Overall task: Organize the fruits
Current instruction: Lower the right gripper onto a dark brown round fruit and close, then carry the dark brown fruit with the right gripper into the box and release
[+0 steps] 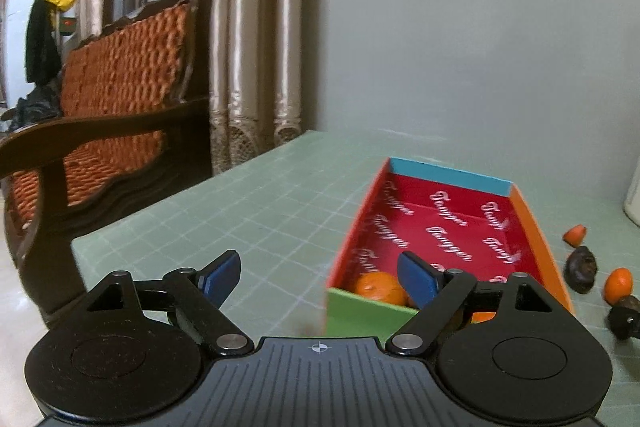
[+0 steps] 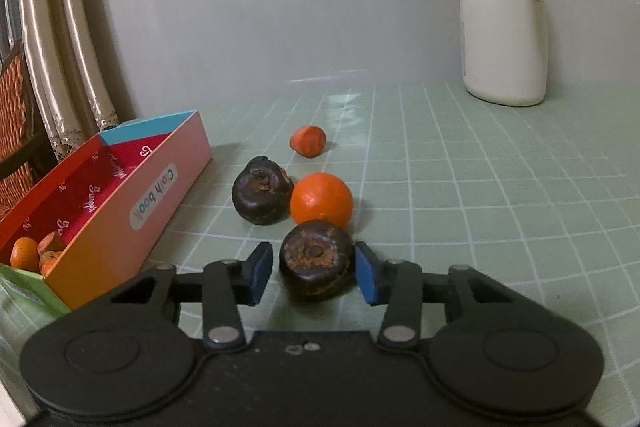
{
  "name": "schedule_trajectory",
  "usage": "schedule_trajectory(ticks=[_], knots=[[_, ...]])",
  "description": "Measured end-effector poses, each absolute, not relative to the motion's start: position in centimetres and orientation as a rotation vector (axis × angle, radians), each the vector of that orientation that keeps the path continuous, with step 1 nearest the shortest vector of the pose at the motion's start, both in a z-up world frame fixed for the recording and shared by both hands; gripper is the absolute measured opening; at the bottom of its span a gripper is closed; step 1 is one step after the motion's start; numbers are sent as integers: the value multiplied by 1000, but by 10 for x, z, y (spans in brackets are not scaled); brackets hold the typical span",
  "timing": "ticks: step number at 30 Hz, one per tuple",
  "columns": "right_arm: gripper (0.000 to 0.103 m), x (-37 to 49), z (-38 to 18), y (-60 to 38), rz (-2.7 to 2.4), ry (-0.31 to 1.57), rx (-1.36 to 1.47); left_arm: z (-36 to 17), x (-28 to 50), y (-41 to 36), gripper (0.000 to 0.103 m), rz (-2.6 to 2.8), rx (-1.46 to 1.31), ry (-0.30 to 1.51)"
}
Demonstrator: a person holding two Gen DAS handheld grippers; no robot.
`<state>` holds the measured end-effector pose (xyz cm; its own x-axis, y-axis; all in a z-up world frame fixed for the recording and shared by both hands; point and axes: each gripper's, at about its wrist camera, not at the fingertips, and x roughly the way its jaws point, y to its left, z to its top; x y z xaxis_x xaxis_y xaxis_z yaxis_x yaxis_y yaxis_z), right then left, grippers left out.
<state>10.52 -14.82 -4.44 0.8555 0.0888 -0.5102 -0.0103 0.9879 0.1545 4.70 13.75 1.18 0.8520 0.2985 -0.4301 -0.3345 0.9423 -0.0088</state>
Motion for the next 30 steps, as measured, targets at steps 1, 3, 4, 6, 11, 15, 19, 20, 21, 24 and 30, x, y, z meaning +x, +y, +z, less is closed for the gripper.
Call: schedule_trajectory(ticks=[1, 3, 4, 6, 11, 15, 19, 20, 21, 24, 30], knots=[[39, 105, -44, -149, 51, 543, 150, 11, 45, 141, 85, 343, -88, 440], [39, 106, -44, -149, 50, 543, 150, 10, 42, 148, 86, 363, -93, 444], [39, 106, -44, -148, 49, 542, 147, 9, 41, 151, 86, 371, -95, 446], [39, 106, -44, -148, 49, 542, 141, 8, 39, 157, 86, 385, -96, 452], [39, 105, -44, -146, 46, 540, 123, 3, 34, 169, 87, 411, -104, 468], [38, 105, -43, -144, 45, 535, 108, 0, 35, 173, 87, 427, -103, 475], [38, 103, -43, -142, 45, 530, 98, -2, 36, 179, 87, 434, -122, 483], [38, 102, -42, -141, 45, 527, 94, -2, 36, 180, 87, 436, -124, 484], [38, 101, -42, -141, 47, 525, 94, -2, 35, 180, 87, 436, -125, 483], [38, 98, -40, -138, 60, 519, 83, -3, 35, 182, 87, 435, -127, 481], [38, 90, -34, -132, 81, 496, 71, -2, 33, 184, 88, 437, -146, 476]])
